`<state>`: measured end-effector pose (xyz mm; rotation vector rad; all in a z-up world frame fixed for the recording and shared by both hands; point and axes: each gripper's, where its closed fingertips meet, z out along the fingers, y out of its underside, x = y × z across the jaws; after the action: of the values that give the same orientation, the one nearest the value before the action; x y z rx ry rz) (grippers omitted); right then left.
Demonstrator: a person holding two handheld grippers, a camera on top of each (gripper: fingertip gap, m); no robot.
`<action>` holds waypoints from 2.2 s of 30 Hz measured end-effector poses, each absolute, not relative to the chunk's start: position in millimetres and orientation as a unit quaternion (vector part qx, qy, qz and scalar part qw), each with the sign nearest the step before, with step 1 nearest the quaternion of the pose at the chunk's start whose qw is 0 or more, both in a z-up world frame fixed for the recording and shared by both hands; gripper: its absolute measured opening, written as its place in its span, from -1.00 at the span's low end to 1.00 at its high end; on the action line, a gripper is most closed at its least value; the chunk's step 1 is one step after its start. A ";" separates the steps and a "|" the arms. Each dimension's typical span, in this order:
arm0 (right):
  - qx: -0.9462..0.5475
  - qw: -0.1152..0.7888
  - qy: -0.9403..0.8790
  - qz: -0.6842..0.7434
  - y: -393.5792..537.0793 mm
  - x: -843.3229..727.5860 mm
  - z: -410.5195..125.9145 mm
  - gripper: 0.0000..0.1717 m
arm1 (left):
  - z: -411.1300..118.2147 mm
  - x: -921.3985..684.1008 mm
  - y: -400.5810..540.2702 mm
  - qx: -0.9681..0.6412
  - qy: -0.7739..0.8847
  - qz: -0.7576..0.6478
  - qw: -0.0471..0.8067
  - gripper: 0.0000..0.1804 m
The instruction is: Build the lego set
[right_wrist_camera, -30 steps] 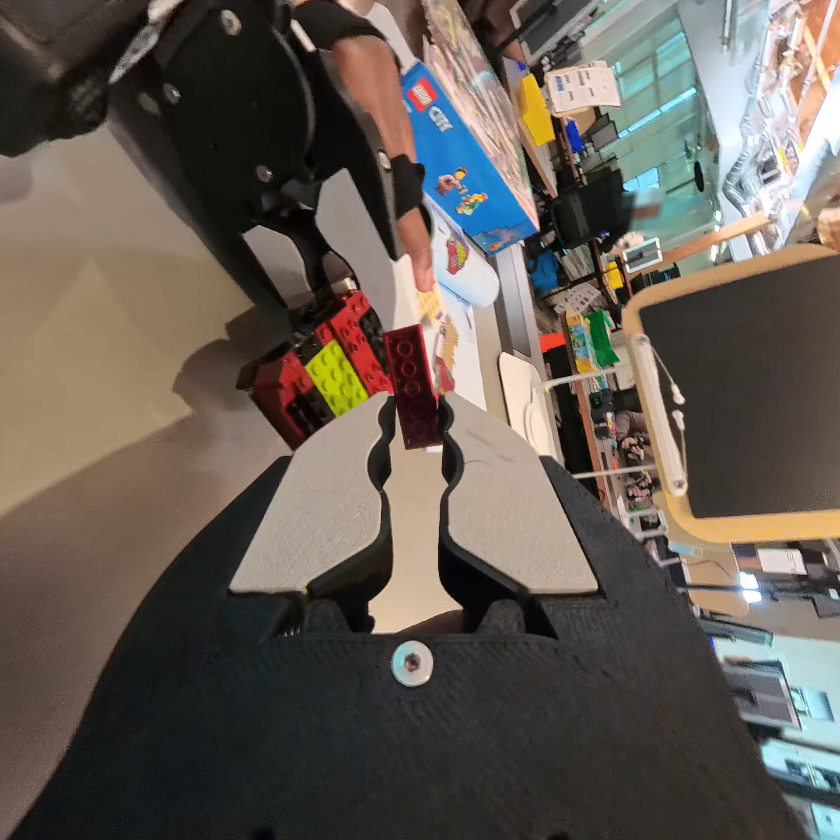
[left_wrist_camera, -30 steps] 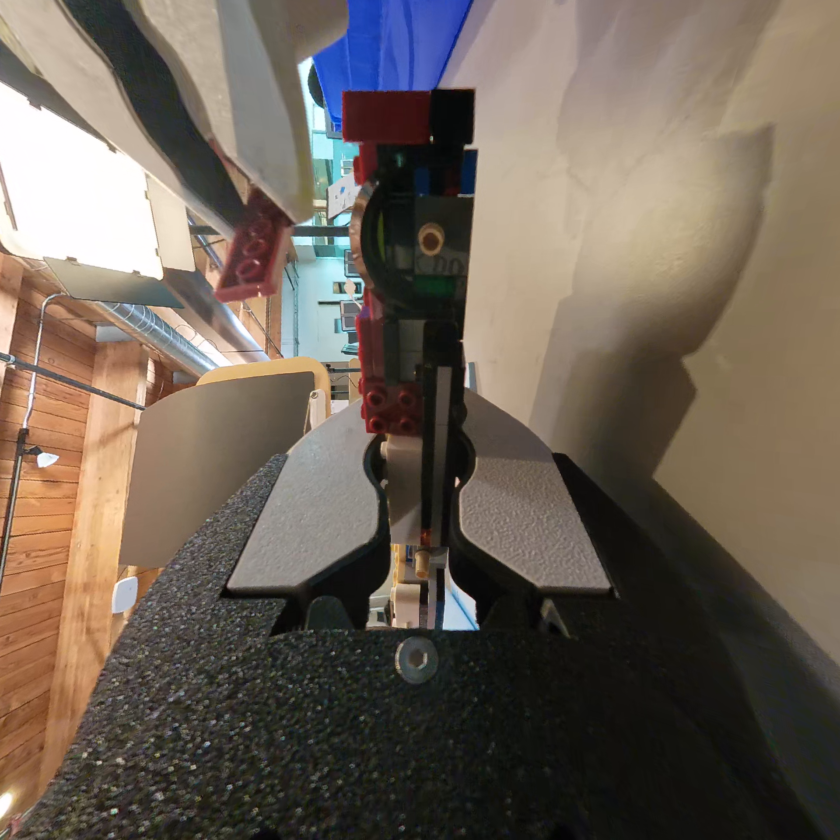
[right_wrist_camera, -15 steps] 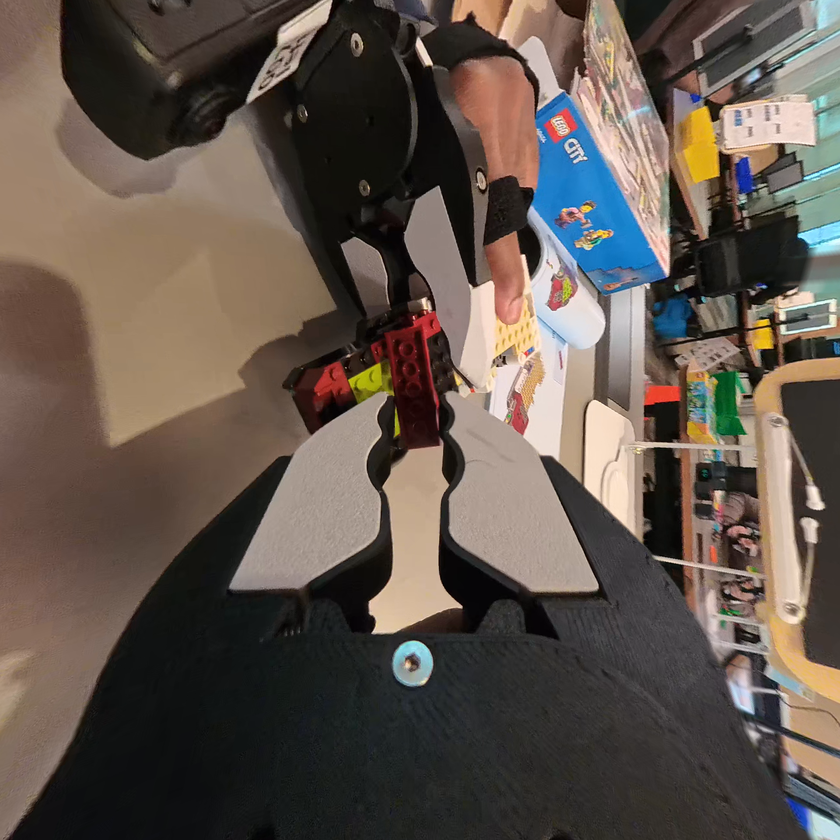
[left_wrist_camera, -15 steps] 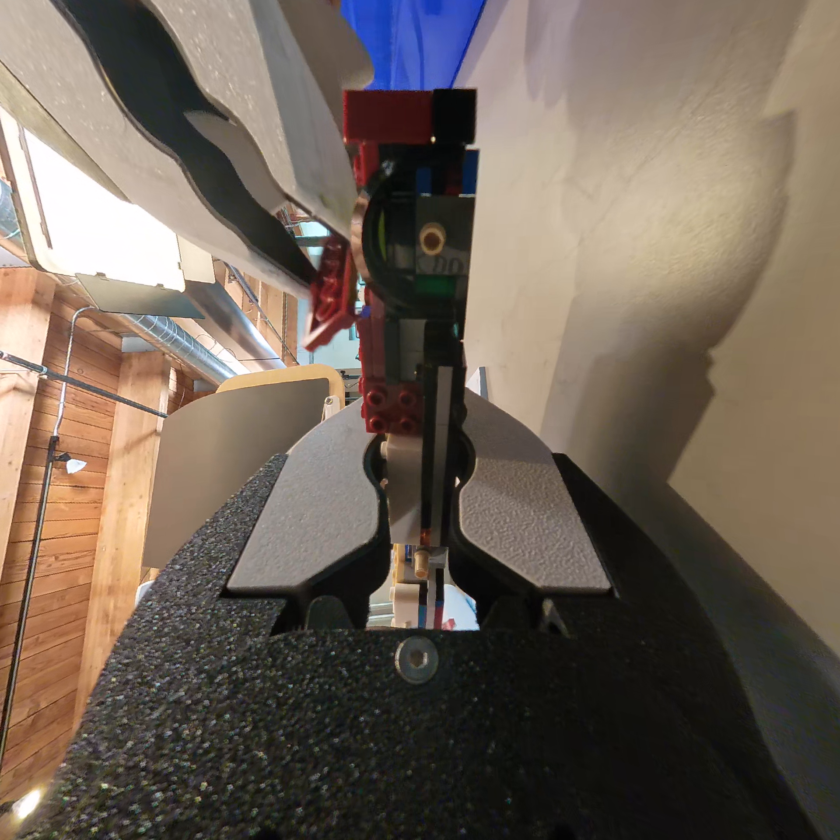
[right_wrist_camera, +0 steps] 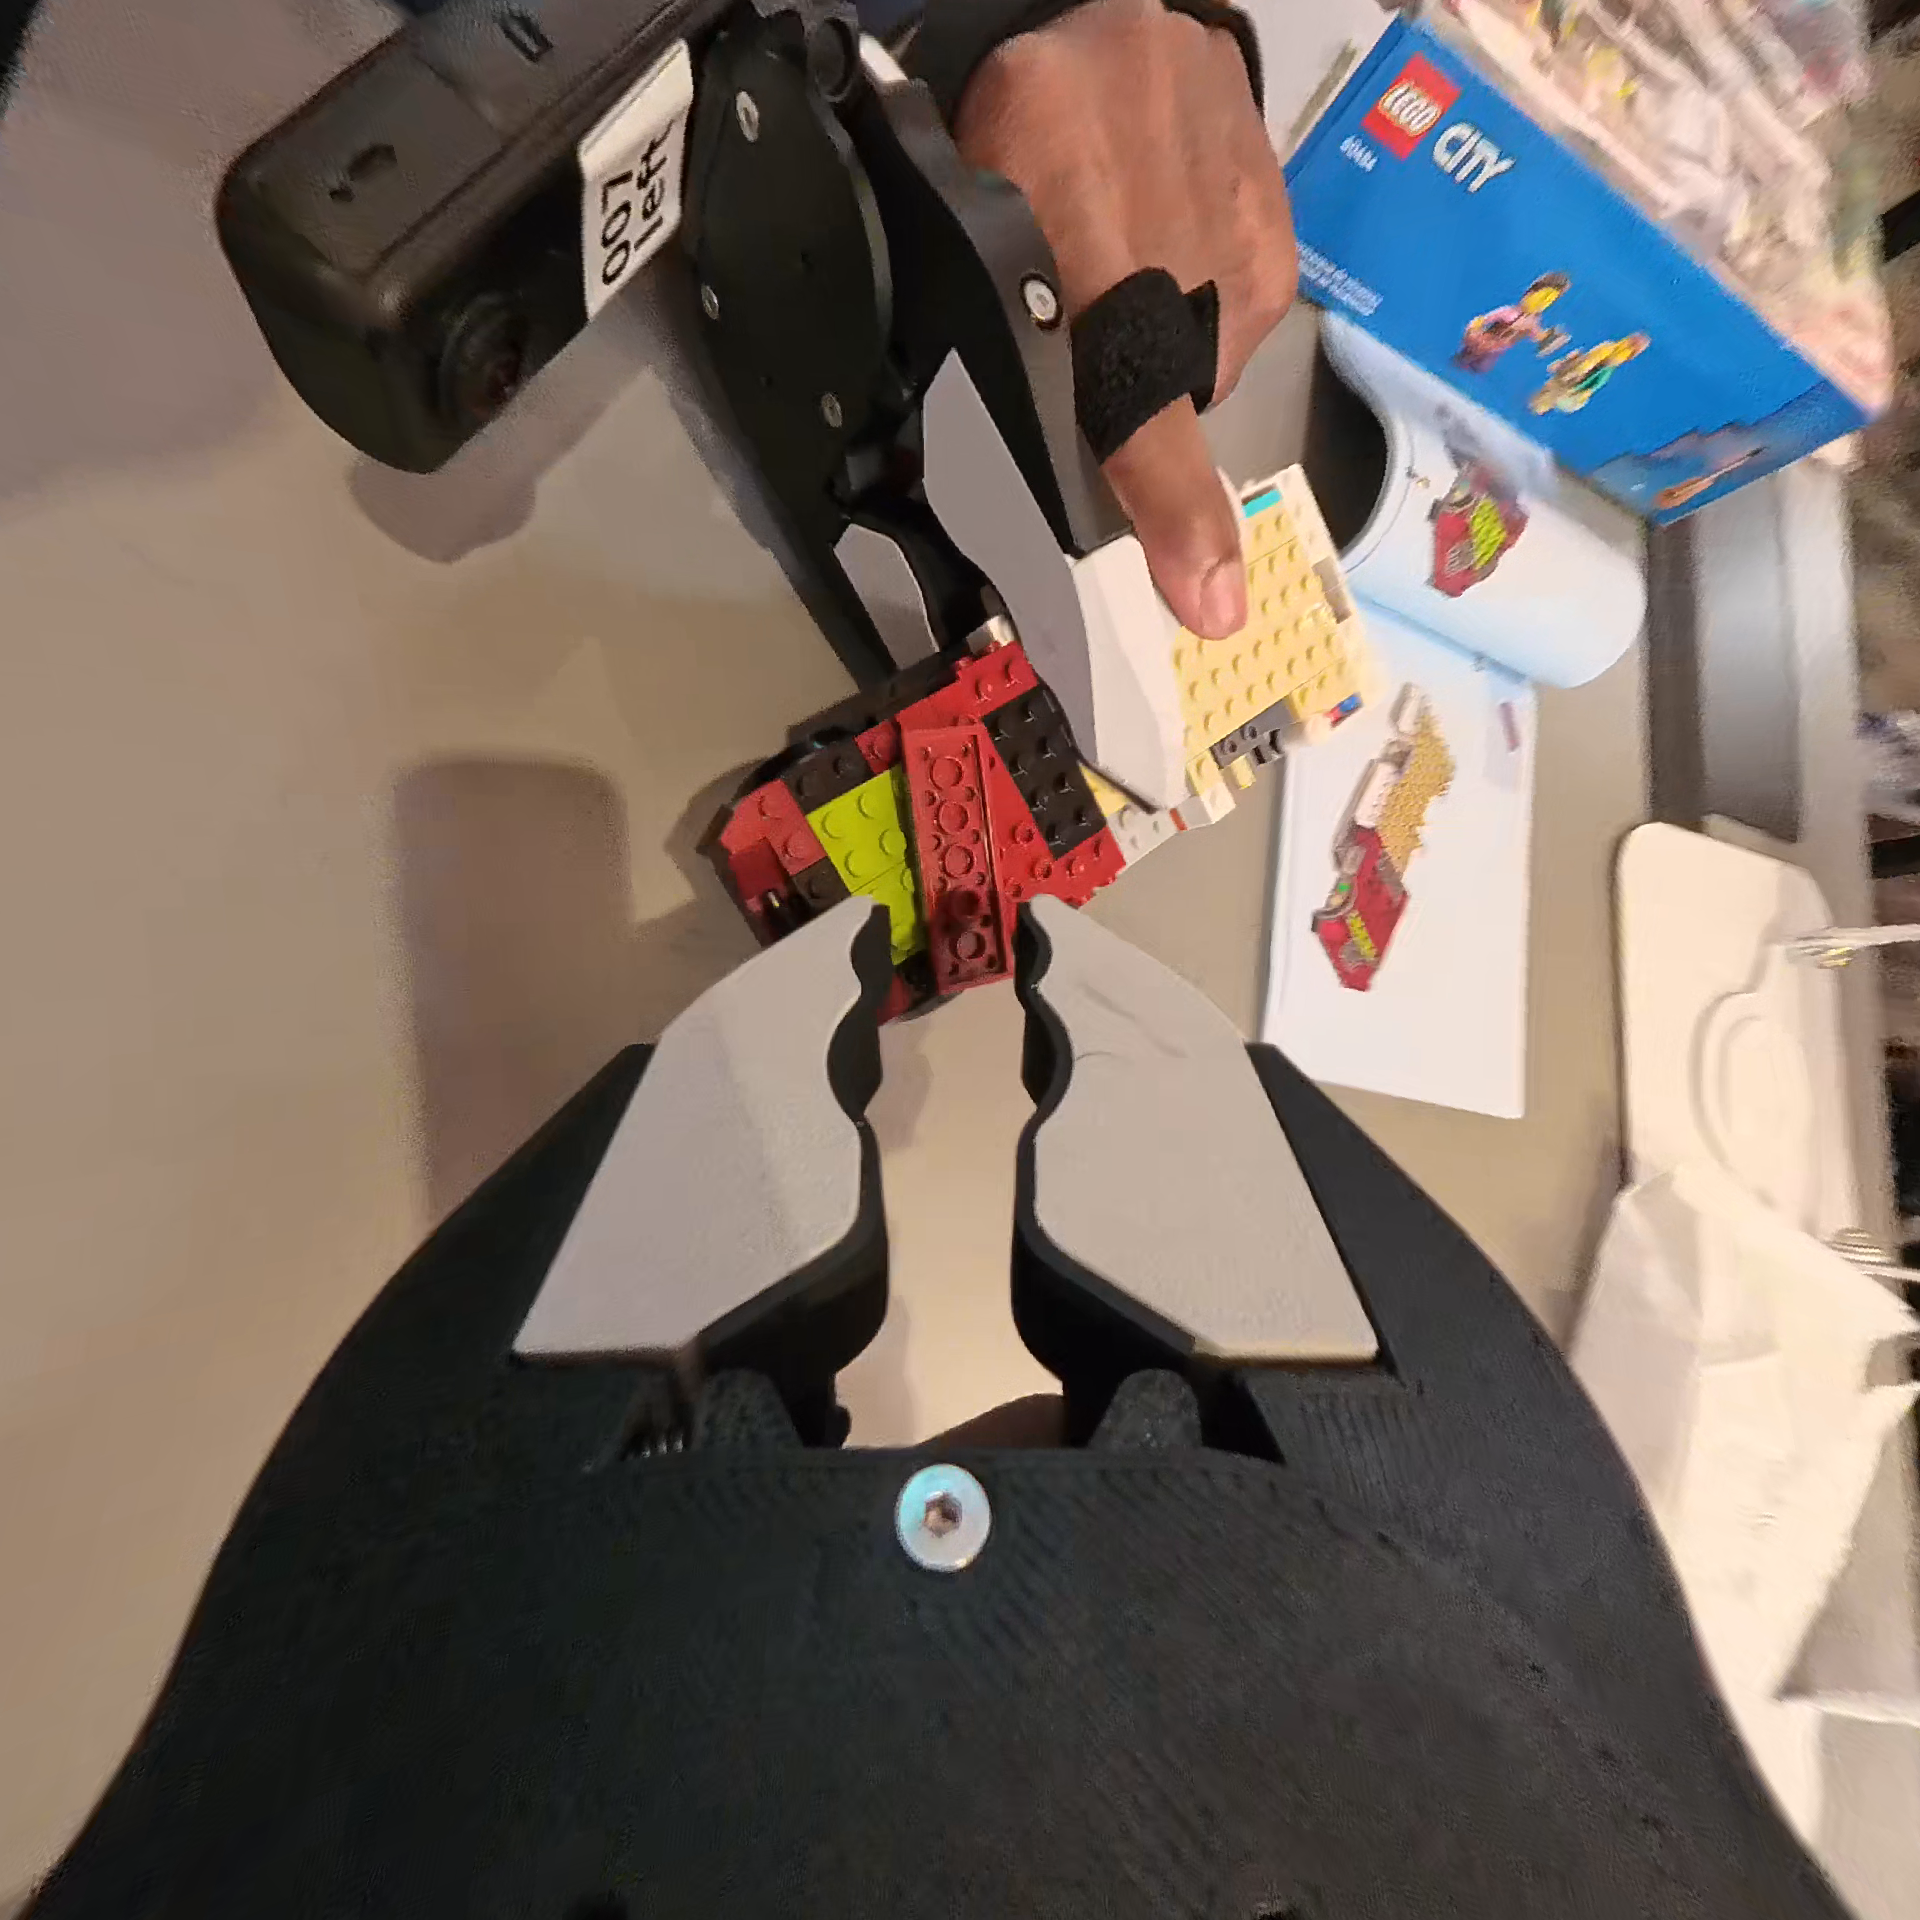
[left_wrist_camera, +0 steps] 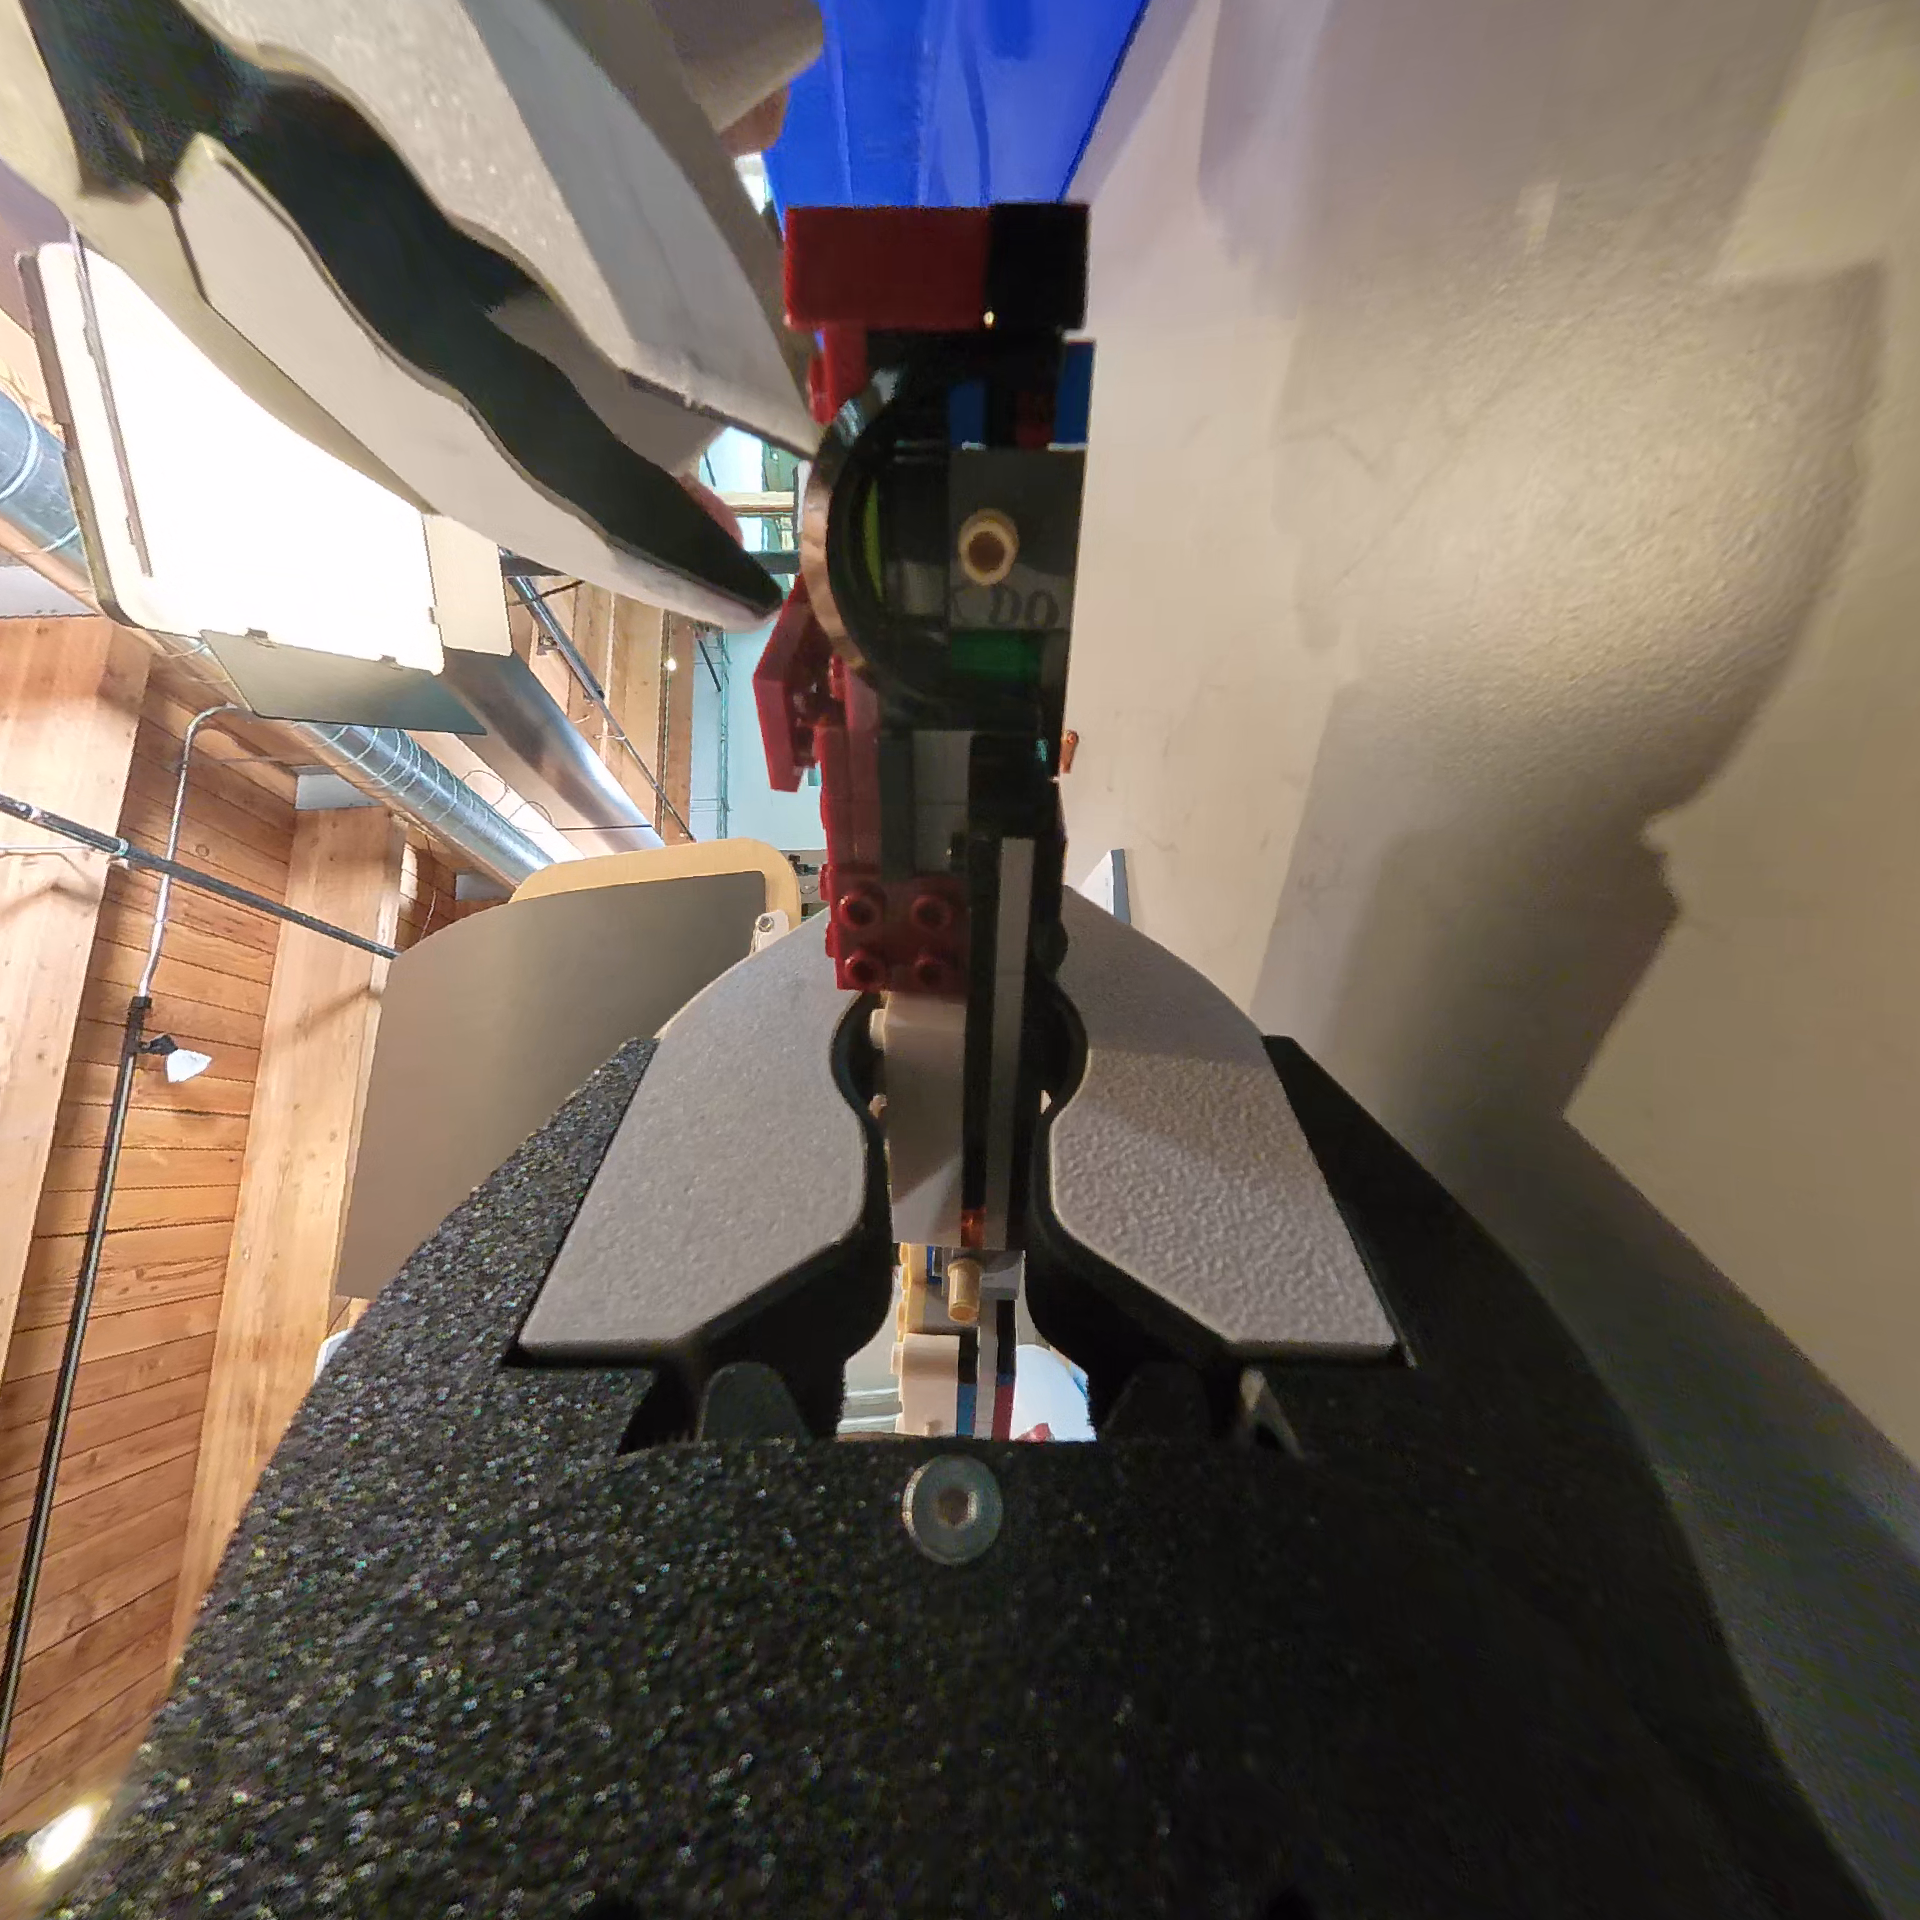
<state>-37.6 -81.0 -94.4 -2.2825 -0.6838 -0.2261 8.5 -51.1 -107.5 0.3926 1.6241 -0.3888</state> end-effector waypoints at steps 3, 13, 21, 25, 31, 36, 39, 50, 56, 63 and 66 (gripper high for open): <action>-0.902 0.351 -0.246 -0.041 -83.5 -36.3 -93.2 -0.74 | -107.2 7.7 -51.9 0.177 0.714 -0.171 0.655 -0.72; -0.918 0.307 -0.239 0.083 -92.9 -34.9 -97.0 -0.74 | -103.8 3.1 -53.0 0.193 0.704 -0.169 0.662 -0.72; -0.926 0.290 -0.228 0.077 -88.2 -37.9 -108.4 -0.79 | -106.4 1.3 -57.1 0.200 0.706 -0.168 0.658 -0.72; -0.923 0.304 -0.230 0.050 -84.5 -36.0 -104.9 -0.80 | -105.3 4.8 -55.4 0.195 0.707 -0.167 0.659 -0.72; -0.911 0.332 -0.241 -0.037 -76.1 -27.4 -93.7 -0.80 | -106.7 6.8 -55.3 0.193 0.708 -0.167 0.658 -0.72; -0.903 0.349 -0.247 -0.053 -72.4 -28.6 -85.5 -0.79 | -105.6 7.0 -52.5 0.189 0.708 -0.168 0.659 -0.72; -0.899 0.352 -0.256 -0.051 -74.5 -33.0 -85.7 -0.76 | -103.7 6.0 -49.3 0.183 0.708 -0.171 0.661 -0.72; -0.906 0.370 -0.206 0.001 -85.6 -29.3 -91.4 -0.69 | -98.4 8.6 -47.9 0.170 0.698 -0.173 0.674 -0.72; -0.909 0.381 -0.157 0.067 -85.4 -29.0 -85.4 -0.73 | -98.6 6.1 -48.5 0.174 0.697 -0.172 0.674 -0.72; -0.925 0.344 -0.134 0.090 -82.6 -27.1 -94.5 -0.75 | -98.7 -1.3 -45.7 0.178 0.696 -0.172 0.674 -0.72; -0.926 0.338 -0.142 0.088 -81.4 -30.5 -96.1 -0.80 | -99.4 -4.8 -43.9 0.181 0.697 -0.169 0.674 -0.72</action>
<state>-30.5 -81.4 -96.1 -2.4129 -0.3702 0.2293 -4.8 -43.9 -99.4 0.4069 1.5678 -0.3796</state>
